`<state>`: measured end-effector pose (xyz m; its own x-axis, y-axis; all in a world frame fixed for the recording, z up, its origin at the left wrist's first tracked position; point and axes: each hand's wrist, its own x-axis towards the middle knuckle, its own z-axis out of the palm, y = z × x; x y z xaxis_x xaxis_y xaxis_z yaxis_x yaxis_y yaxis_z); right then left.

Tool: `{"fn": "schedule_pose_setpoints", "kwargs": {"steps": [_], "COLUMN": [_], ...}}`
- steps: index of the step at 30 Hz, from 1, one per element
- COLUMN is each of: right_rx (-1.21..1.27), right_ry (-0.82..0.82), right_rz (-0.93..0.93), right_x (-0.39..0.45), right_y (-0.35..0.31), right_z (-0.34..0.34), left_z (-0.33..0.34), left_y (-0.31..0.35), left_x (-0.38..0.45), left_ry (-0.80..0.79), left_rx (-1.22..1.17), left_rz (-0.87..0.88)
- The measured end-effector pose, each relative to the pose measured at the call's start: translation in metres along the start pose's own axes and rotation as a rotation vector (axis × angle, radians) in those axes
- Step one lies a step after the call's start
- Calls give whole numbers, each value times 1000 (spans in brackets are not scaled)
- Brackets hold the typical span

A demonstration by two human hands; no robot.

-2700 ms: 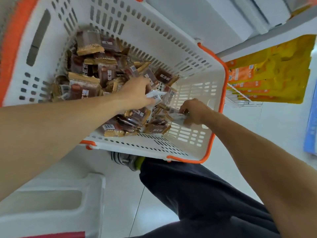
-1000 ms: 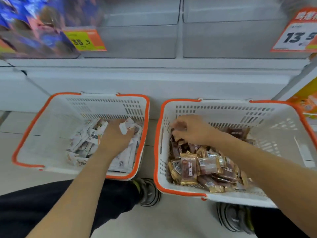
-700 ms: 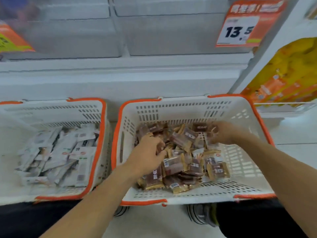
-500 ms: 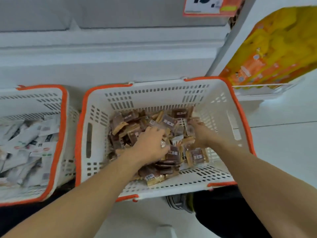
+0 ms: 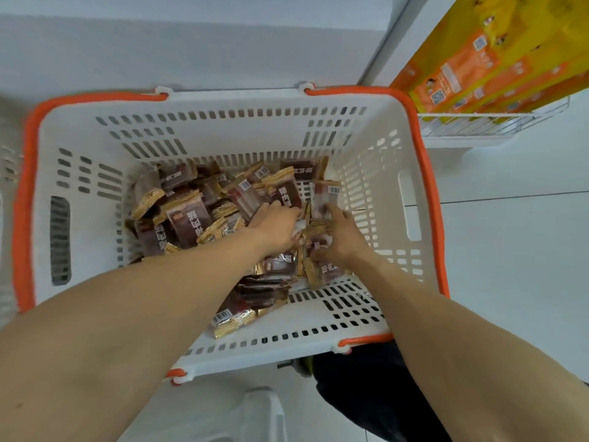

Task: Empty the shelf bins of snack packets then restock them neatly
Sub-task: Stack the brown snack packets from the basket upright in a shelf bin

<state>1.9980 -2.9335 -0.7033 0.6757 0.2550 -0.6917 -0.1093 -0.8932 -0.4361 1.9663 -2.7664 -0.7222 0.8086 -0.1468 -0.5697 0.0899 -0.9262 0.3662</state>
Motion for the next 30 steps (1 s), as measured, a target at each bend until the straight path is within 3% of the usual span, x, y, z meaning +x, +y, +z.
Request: {"fn": "schedule_pose_setpoints", "kwargs": {"steps": [4,12,16,21,23,25,30], "right_rx": [100,400,375,613,520,322,-22], "right_ry": [-54,-140,-112,157,218,197,-74], "right_rz": [67,169,67,-100,-61,10,34], "right_x": [0,-15,-21,-21,-19,-19,-21], "right_y": [-4,-7,-26,-47,-50,-49,-29], "right_z": [-7,-22,-51,-65,-65,-62,-33], "left_z": [-5,-28,-54,-83,-90,-92,-84], "left_y": [-3,-8,-13,-28,-43,-56,-75], "left_x": [5,-22,-42,-65,-74,-83,-99], "left_ry": [-99,-132,35,437,528,523,515], "left_rx": [-21,-279,-420,-515,-522,-449,-252], "left_rz": [-20,-6,-39,-168,-228,-277,-374]}}
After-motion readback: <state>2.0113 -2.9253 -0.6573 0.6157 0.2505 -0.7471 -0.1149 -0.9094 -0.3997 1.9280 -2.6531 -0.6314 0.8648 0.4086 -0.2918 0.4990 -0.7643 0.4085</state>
